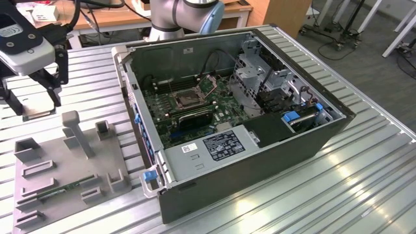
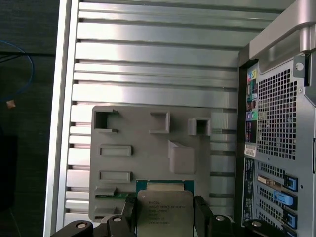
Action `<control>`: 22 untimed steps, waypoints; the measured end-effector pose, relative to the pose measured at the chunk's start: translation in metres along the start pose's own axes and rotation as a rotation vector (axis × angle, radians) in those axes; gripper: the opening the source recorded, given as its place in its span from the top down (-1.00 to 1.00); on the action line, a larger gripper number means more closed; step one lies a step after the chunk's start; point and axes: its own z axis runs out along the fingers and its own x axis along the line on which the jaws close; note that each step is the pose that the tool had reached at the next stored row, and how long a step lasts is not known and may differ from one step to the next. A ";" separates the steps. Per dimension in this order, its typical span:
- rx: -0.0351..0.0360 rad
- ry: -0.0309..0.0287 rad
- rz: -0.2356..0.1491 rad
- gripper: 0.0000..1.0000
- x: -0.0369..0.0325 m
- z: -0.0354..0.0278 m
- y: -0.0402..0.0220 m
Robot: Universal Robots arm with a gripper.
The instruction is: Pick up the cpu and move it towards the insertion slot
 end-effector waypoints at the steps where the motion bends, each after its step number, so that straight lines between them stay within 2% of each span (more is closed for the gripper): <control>1: -0.0001 -0.0001 0.000 -0.09 -0.0009 0.0000 0.0000; 22: 0.0000 0.0000 0.000 -0.09 -0.0187 0.0000 -0.0006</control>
